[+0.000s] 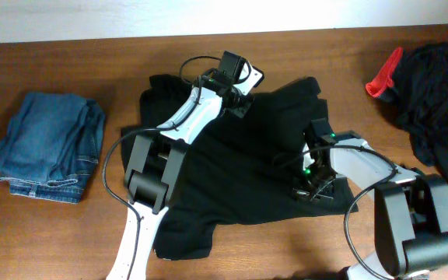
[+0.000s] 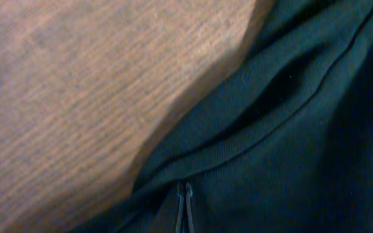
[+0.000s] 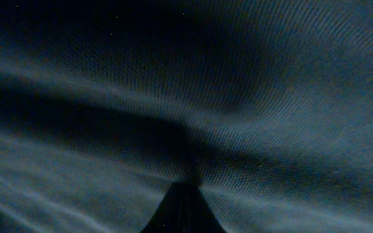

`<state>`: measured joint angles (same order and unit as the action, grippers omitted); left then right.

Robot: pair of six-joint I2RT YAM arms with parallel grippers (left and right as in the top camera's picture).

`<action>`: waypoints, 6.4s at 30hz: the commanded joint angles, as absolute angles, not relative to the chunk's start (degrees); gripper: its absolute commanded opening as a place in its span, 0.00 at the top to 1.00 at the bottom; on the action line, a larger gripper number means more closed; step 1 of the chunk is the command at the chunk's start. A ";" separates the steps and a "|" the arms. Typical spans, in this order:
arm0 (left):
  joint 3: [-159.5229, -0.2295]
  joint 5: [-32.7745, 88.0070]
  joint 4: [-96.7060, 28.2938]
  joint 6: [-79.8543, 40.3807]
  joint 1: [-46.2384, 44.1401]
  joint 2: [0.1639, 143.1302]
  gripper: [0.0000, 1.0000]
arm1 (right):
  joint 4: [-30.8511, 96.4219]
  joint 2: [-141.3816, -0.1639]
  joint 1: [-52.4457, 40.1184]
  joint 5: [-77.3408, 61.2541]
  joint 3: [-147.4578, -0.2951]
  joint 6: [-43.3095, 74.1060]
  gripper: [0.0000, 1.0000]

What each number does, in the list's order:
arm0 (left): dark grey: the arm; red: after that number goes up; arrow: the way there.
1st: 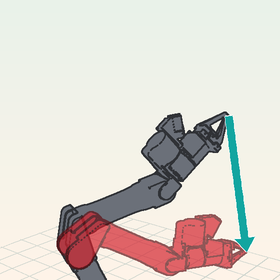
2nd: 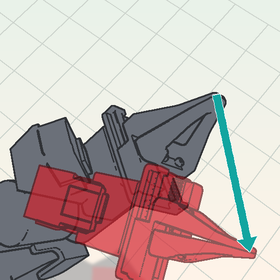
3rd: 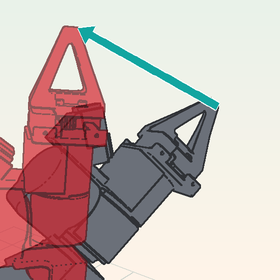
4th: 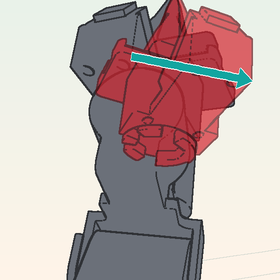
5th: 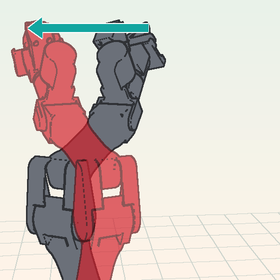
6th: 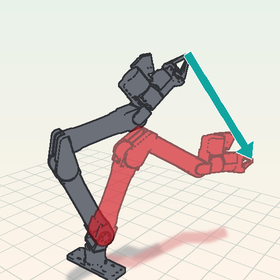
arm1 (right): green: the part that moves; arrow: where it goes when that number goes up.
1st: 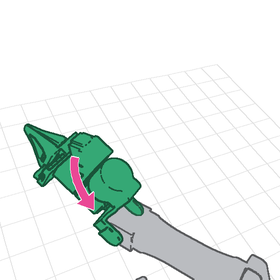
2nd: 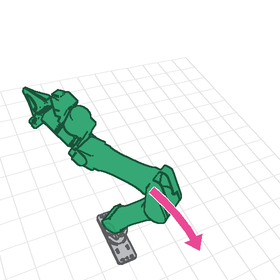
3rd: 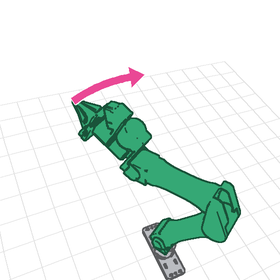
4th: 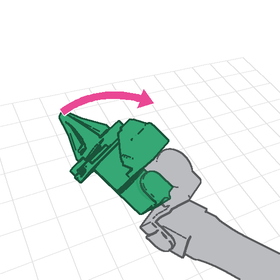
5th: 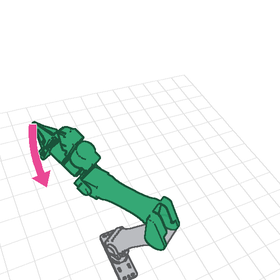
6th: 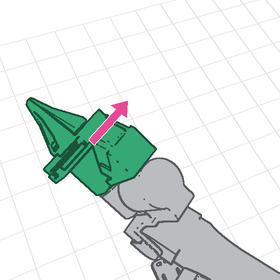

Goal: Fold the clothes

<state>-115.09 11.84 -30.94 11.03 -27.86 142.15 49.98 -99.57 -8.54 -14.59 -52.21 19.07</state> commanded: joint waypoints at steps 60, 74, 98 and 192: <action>-177.29 -1.28 -95.00 9.37 -24.38 133.97 0.60 | 31.79 -107.83 -1.10 -14.76 -67.88 15.51 0.96; -177.38 -3.07 -96.03 8.23 -24.32 130.10 0.58 | 13.85 -122.06 -0.21 -2.42 -69.82 16.97 0.96; -177.36 -10.79 -96.68 6.72 -21.47 127.44 0.47 | 37.21 -124.25 4.54 -8.47 -100.29 8.40 0.51; -27.29 30.39 -40.07 -16.03 -11.75 71.13 0.16 | 72.14 -73.10 4.54 -18.72 -55.33 16.80 0.23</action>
<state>-27.83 29.43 -40.21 -14.06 -11.77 71.81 72.29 -74.13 4.10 -18.13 -55.42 16.56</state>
